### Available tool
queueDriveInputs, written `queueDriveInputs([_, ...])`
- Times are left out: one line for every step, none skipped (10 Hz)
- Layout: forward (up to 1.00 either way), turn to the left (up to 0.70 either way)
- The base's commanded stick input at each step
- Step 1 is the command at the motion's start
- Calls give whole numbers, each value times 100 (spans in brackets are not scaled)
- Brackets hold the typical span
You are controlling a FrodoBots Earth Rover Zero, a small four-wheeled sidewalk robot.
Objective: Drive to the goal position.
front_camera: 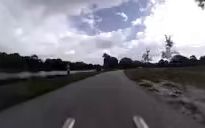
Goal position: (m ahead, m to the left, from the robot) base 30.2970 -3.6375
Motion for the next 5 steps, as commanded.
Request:
queueDriveInputs([85, 0])
queueDriveInputs([85, -3])
queueDriveInputs([85, -22])
queueDriveInputs([85, -34])
queueDriveInputs([85, -20])
